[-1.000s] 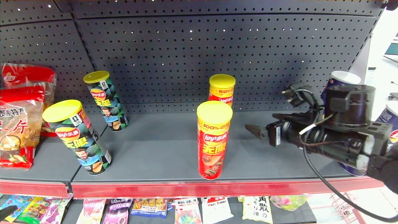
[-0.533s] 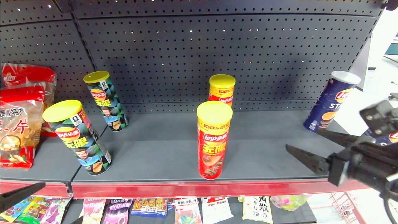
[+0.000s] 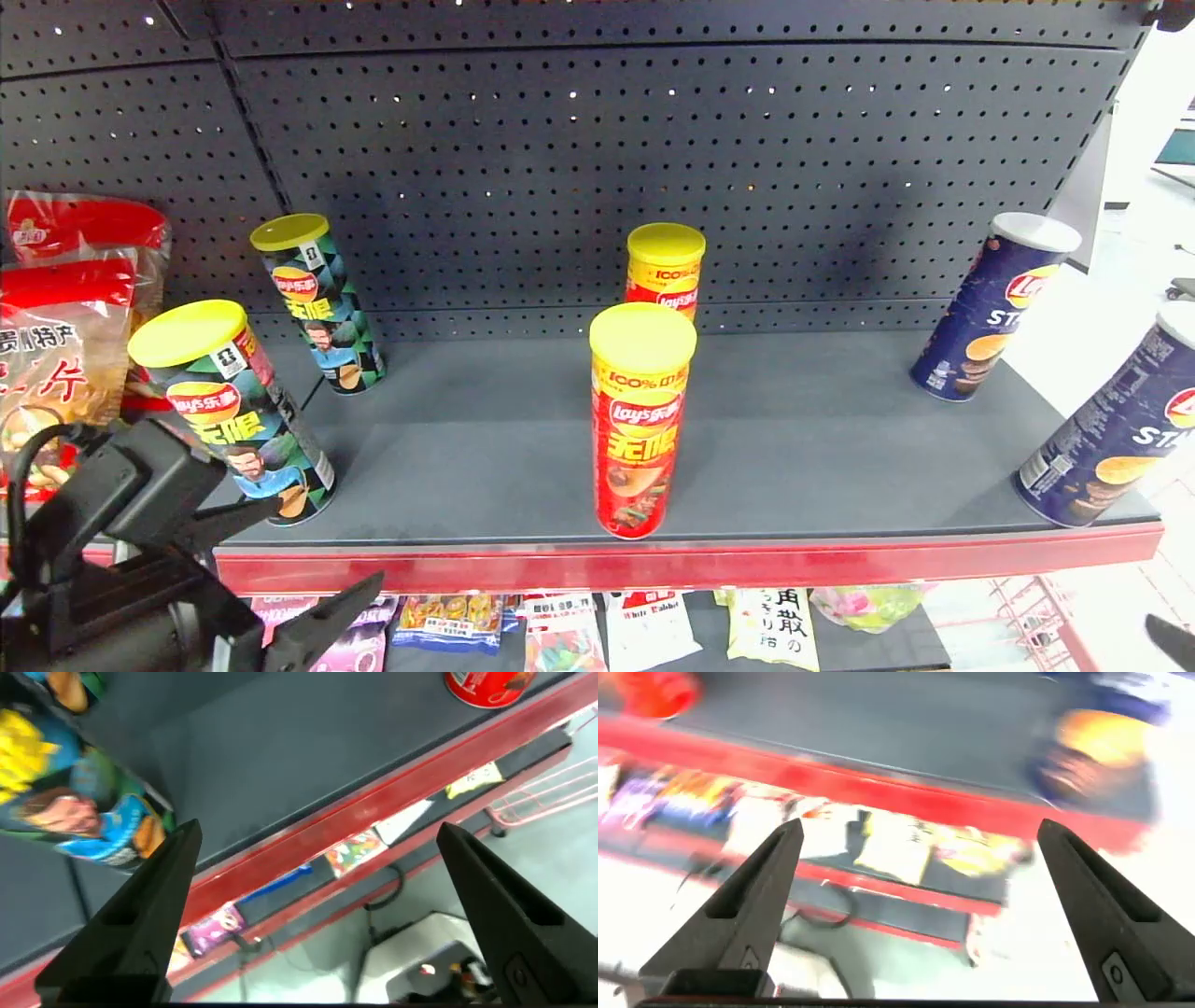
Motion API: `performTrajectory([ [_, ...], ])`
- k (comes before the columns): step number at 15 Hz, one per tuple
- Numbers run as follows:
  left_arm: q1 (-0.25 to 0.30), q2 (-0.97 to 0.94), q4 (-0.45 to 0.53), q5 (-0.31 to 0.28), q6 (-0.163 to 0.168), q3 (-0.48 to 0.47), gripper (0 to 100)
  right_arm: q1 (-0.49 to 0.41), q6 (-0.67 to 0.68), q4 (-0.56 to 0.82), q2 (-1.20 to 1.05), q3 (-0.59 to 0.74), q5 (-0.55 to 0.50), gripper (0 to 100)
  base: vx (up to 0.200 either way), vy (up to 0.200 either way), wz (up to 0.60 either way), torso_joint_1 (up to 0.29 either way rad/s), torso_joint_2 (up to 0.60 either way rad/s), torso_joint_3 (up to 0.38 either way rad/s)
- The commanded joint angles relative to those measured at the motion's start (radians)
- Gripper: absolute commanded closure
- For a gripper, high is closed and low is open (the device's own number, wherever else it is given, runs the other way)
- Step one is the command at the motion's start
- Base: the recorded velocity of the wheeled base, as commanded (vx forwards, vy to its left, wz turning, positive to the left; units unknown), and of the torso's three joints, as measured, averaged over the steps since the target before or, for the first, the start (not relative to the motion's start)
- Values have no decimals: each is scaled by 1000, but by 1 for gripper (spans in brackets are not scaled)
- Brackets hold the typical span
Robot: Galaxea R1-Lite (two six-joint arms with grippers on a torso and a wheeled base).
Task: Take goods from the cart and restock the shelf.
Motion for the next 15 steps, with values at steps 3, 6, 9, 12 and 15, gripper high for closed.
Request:
performTrajectory([
  [3,-11,216,-80,-3,-30,-54,0,-235,35,39,-261,83,43,0,0,0,0,0,0,0],
  [6,-39,291,-134,-5,-32,-62,0,-232,17,36,-451,213,61,0,0,0,0,0,0,0],
  [9,-48,336,-134,-22,-32,-77,0,-209,-17,21,-546,287,60,0,0,0,0,0,0,0],
  [12,-49,429,-137,-54,-33,-143,0,-208,9,18,-546,290,81,0,0,0,0,0,0,0],
  [15,-71,526,-169,-60,-35,-231,0,-208,17,18,-546,290,77,0,0,0,0,0,0,0],
])
